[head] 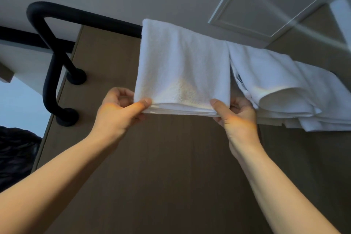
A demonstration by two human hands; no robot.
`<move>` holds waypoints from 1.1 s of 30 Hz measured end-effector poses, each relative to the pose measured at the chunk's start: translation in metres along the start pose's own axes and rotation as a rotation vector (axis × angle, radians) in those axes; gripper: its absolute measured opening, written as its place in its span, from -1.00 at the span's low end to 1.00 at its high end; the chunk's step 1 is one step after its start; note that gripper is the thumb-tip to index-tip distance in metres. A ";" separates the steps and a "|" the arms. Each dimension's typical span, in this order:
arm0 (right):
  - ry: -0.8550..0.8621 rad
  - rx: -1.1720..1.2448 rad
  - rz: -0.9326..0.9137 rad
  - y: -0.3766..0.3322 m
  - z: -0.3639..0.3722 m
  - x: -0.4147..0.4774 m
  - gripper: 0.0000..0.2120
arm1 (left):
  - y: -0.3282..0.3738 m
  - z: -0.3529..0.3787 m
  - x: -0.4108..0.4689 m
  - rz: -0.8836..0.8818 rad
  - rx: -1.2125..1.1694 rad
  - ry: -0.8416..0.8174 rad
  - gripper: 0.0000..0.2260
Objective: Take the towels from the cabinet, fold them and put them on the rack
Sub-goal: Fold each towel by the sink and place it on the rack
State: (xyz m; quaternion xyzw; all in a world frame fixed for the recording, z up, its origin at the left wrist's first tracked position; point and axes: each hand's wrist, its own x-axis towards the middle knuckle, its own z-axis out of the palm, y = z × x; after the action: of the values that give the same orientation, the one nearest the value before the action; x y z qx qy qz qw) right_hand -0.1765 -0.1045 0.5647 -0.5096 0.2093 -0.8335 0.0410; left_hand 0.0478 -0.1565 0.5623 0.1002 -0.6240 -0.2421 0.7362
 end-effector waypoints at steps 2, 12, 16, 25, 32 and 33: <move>-0.028 0.109 0.071 0.001 0.002 -0.004 -0.73 | 0.003 0.000 0.001 -0.029 -0.045 -0.010 -0.56; 0.052 0.132 0.054 -0.010 0.000 -0.010 -0.86 | 0.009 0.009 -0.001 0.024 0.106 -0.097 -0.92; 0.057 0.137 0.042 -0.014 -0.003 -0.012 -0.86 | 0.011 0.012 -0.002 0.032 0.117 -0.114 -0.90; 0.053 0.105 0.024 -0.013 -0.002 -0.015 -0.86 | 0.016 0.006 -0.006 0.036 0.169 -0.138 -0.78; -0.015 -0.561 -0.048 0.003 -0.022 -0.038 -0.77 | 0.013 -0.019 -0.018 0.042 0.426 -0.181 -0.75; -0.061 -0.712 -0.084 0.002 -0.027 -0.045 -0.77 | 0.010 -0.025 -0.022 0.062 0.503 -0.200 -0.76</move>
State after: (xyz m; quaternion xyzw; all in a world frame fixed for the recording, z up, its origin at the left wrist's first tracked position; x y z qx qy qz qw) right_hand -0.1782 -0.0858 0.5155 -0.5247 0.4640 -0.6938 -0.1674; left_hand 0.0722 -0.1411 0.5427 0.2365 -0.7369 -0.0654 0.6300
